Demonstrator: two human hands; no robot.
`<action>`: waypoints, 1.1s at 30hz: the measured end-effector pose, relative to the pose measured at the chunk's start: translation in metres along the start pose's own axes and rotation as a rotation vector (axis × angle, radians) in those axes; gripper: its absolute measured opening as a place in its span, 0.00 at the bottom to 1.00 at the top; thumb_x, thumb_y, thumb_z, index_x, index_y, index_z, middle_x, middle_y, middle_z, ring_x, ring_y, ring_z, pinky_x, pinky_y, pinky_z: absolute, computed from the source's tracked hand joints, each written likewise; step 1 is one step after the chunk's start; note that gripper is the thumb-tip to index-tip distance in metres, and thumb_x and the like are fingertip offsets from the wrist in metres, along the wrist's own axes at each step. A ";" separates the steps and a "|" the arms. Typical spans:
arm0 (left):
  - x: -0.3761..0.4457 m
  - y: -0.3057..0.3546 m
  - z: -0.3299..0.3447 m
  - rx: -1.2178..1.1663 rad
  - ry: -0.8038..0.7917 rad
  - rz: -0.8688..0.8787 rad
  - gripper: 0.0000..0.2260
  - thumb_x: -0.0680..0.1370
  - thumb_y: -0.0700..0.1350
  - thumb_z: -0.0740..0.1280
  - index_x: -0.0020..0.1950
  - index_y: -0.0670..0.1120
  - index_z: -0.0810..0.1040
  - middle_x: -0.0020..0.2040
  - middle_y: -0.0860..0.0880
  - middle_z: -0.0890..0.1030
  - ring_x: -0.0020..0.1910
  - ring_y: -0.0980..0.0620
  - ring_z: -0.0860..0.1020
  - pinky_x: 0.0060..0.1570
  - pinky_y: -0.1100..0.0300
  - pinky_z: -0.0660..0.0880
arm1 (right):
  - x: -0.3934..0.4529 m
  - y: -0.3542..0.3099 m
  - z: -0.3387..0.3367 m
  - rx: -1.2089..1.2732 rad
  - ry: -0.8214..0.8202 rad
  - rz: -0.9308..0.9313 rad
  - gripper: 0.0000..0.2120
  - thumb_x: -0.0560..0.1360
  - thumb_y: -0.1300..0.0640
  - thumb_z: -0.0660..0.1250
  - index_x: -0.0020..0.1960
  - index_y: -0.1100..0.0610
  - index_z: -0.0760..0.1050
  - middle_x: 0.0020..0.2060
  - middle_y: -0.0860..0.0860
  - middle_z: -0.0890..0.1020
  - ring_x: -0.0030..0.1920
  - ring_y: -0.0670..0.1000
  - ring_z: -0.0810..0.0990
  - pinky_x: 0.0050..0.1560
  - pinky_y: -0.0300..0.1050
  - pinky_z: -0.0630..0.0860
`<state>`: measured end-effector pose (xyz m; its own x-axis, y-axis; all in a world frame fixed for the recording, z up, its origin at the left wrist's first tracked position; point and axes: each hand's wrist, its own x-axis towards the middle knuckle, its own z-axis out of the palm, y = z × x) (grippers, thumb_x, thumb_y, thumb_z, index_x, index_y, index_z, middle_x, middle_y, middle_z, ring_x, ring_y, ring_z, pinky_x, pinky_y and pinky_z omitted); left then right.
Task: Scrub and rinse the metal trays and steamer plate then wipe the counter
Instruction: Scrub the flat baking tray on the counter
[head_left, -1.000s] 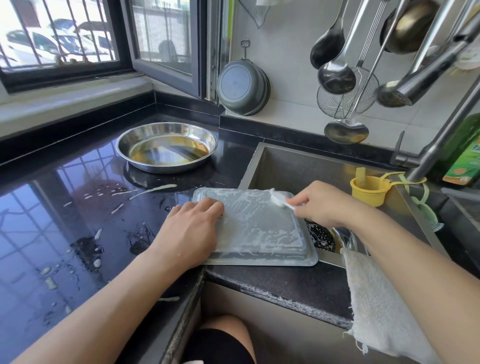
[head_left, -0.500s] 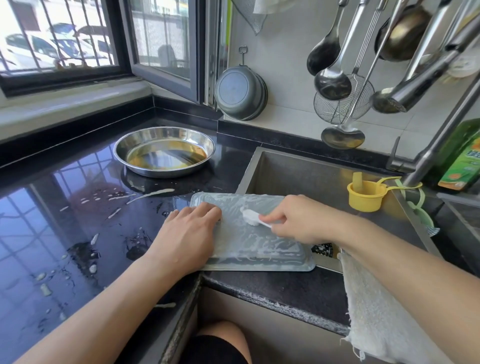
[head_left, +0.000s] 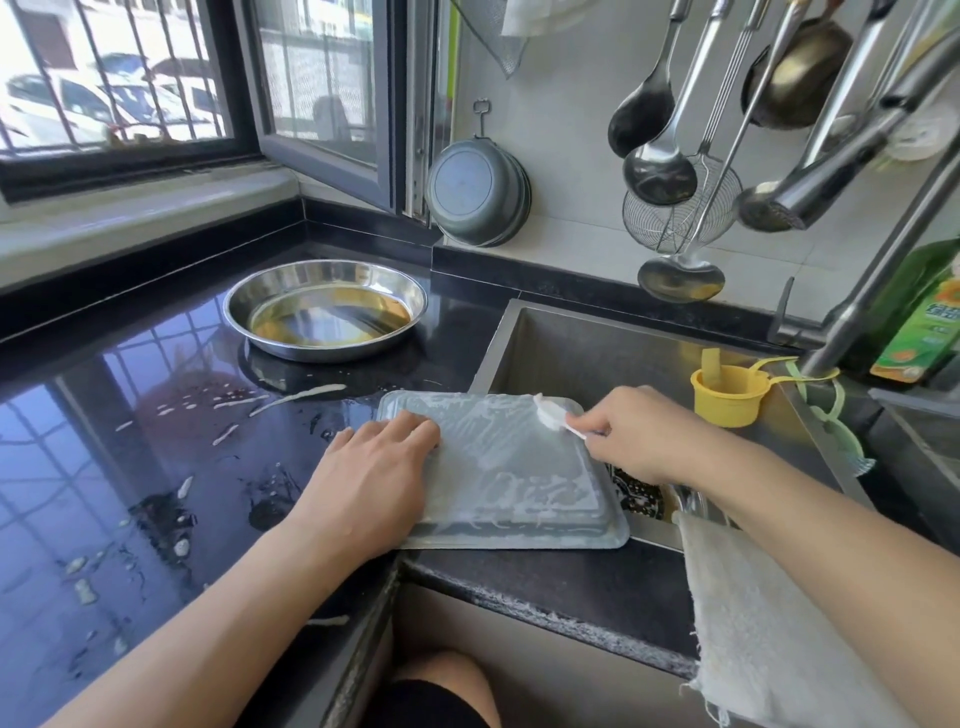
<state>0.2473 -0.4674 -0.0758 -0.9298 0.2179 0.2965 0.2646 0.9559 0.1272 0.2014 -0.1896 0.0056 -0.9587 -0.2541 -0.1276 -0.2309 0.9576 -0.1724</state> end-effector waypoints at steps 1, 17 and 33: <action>0.000 0.000 0.000 -0.001 -0.004 0.001 0.14 0.79 0.42 0.58 0.63 0.55 0.71 0.65 0.55 0.74 0.57 0.45 0.76 0.58 0.49 0.72 | -0.007 -0.005 0.003 0.030 -0.048 -0.056 0.17 0.82 0.54 0.61 0.65 0.37 0.78 0.32 0.47 0.73 0.31 0.50 0.66 0.32 0.47 0.65; 0.001 0.004 -0.008 0.008 -0.085 -0.029 0.16 0.80 0.43 0.56 0.66 0.54 0.71 0.68 0.54 0.74 0.61 0.43 0.76 0.58 0.47 0.73 | -0.021 0.009 -0.008 -0.066 -0.020 -0.004 0.18 0.83 0.52 0.59 0.66 0.36 0.77 0.32 0.48 0.75 0.31 0.51 0.69 0.32 0.46 0.67; 0.003 0.006 -0.013 0.019 -0.160 -0.054 0.17 0.78 0.43 0.56 0.66 0.53 0.72 0.68 0.53 0.74 0.61 0.42 0.76 0.57 0.46 0.74 | -0.054 0.025 -0.005 0.017 -0.011 -0.020 0.17 0.82 0.51 0.62 0.65 0.33 0.77 0.22 0.42 0.71 0.25 0.46 0.63 0.26 0.39 0.59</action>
<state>0.2491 -0.4639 -0.0618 -0.9718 0.1934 0.1349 0.2099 0.9703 0.1207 0.2469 -0.1510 0.0133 -0.9520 -0.2749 -0.1347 -0.2472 0.9499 -0.1912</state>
